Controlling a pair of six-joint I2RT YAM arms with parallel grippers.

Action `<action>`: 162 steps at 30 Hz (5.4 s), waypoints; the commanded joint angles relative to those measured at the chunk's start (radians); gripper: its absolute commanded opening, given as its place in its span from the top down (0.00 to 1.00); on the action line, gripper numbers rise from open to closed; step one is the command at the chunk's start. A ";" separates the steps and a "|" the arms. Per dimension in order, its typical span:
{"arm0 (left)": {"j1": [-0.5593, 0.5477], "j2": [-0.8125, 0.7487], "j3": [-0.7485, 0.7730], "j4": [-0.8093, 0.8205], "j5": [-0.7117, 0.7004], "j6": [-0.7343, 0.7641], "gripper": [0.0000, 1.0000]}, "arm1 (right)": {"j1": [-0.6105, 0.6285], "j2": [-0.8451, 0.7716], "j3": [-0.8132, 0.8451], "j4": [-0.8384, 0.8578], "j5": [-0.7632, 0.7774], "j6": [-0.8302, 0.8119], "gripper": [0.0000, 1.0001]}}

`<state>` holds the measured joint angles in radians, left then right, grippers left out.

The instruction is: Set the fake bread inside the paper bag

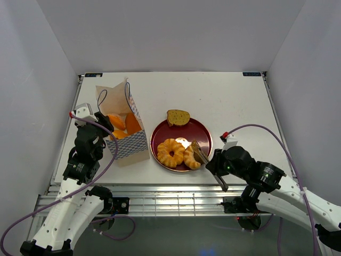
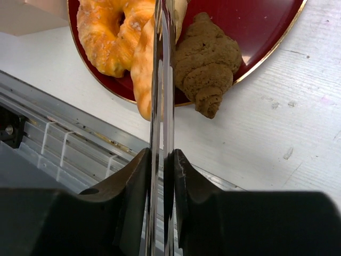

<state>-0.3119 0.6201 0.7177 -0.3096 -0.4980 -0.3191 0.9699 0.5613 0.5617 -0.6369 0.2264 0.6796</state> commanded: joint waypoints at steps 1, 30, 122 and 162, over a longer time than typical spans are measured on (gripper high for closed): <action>-0.004 -0.006 0.009 -0.019 -0.004 0.009 0.38 | 0.000 0.005 0.029 0.074 -0.002 -0.008 0.73; -0.012 -0.016 0.008 -0.020 -0.014 0.011 0.38 | 0.000 0.236 0.559 0.138 -0.094 -0.285 0.92; -0.012 -0.014 0.008 -0.020 -0.014 0.011 0.38 | 0.018 0.109 0.423 -0.227 -0.052 -0.247 0.53; -0.012 -0.022 0.008 -0.019 0.001 0.009 0.38 | 0.018 0.075 0.408 -0.546 -0.079 -0.120 0.49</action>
<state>-0.3183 0.6067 0.7177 -0.3138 -0.5079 -0.3183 0.9840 0.6384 0.9703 -1.1877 0.1501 0.5476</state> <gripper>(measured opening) 0.624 0.510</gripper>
